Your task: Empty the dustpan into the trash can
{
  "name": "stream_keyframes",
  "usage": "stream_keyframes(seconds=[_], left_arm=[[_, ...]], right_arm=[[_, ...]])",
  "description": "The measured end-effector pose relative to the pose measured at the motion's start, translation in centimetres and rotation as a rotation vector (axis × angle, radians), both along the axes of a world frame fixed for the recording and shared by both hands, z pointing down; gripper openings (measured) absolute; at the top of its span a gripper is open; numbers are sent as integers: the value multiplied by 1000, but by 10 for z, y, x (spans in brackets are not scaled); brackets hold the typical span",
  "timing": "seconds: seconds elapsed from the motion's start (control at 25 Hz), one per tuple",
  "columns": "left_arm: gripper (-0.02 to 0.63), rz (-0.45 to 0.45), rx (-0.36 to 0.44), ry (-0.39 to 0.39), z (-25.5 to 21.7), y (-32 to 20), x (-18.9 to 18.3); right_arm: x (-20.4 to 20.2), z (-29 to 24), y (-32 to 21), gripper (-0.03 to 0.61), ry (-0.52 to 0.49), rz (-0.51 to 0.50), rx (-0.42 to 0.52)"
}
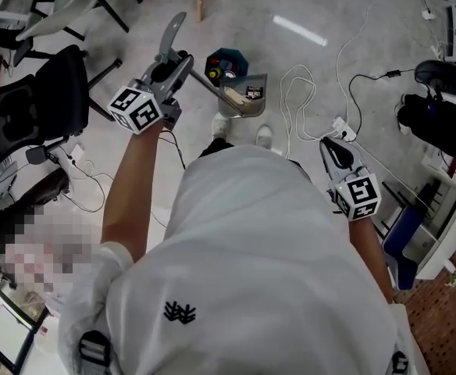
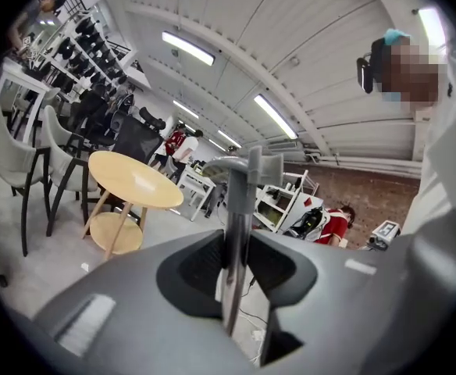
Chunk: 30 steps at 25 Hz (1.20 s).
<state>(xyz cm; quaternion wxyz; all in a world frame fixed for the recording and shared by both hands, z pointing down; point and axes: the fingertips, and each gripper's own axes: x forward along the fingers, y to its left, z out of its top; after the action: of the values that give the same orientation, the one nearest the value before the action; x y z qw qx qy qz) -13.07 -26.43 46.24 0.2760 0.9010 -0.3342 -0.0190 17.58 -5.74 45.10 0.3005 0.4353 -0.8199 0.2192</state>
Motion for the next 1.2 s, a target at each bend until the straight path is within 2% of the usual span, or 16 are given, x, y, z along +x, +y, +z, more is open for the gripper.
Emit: stream_keyframes(seconds=[0.64, 1.2], left_arm=[[144, -165, -103, 79, 24, -35, -50], [150, -395, -227, 306, 70, -25, -153]], right_arm=[[-17, 3, -5, 22, 24, 18, -22], [-31, -2, -13, 22, 71, -40, -36]])
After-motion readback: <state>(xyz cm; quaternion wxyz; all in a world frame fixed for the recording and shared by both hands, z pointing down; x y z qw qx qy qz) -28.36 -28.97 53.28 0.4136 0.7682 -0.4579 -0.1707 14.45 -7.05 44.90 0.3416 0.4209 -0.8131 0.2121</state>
